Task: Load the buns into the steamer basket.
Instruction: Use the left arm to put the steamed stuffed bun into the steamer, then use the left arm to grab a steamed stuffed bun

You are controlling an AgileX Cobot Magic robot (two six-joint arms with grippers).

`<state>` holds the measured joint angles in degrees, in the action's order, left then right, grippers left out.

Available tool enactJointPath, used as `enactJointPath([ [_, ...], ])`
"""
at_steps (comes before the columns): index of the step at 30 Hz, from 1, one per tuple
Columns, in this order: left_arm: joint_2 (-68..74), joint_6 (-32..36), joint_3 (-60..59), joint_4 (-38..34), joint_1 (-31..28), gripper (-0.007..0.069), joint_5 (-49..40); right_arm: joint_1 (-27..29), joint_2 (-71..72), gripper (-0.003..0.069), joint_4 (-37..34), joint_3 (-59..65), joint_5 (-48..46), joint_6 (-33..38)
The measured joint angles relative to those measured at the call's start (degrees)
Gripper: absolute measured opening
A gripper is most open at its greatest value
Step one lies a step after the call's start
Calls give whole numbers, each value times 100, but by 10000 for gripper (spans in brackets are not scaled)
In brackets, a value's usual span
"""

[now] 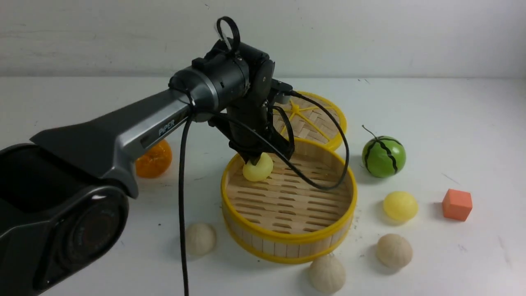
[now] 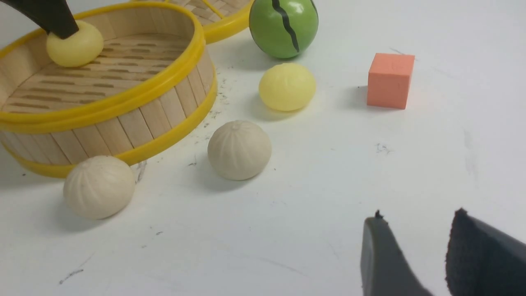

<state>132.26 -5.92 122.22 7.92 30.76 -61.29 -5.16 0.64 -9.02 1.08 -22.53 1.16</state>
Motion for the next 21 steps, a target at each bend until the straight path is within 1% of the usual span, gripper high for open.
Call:
enactJointPath([
  [3, -49, -17, 19, -140, -6, 164, -135, 0, 0, 239, 0, 0, 0, 0],
  [4, -123, -17, 19, -298, -6, 237, -332, 0, 0, 239, 0, 0, 0, 0],
  [6, -272, -17, 19, -504, -6, 318, -632, 0, 0, 239, 0, 0, 0, 0],
  [7, -422, -17, 19, -649, -6, 347, -803, 0, 0, 239, 0, 0, 0, 0],
  [9, -601, -44, 13, -792, -6, 363, -885, 0, 0, 239, 0, 0, 0, 0],
  [11, -1104, -185, -137, -920, -6, 335, -899, 0, 0, 239, 0, 0, 0, 0],
  [12, -1362, -222, -306, -949, -6, 298, -899, 0, 0, 239, 0, 0, 0, 0],
  [13, -1651, -242, -551, -968, -6, 251, -899, 0, 0, 239, 0, 0, 0, 0],
  [16, -2564, -280, -1796, -986, -6, 76, -899, 0, 0, 239, 0, 0, 0, 0],
  [18, -3082, -280, -2755, -1024, -6, -8, -920, 0, 0, 239, 0, 0, 0, 0],
  [19, -3308, -280, -3309, -1038, -6, -13, -904, 0, 0, 239, 0, 0, 0, 0],
  [20, -3338, -280, -3398, -1038, -6, -13, -904, 0, 0, 239, 0, 0, 0, 0],
  [21, -3490, -280, -3947, -1049, -6, -13, -736, 0, 0, 239, 0, 0, 0, 0],
])
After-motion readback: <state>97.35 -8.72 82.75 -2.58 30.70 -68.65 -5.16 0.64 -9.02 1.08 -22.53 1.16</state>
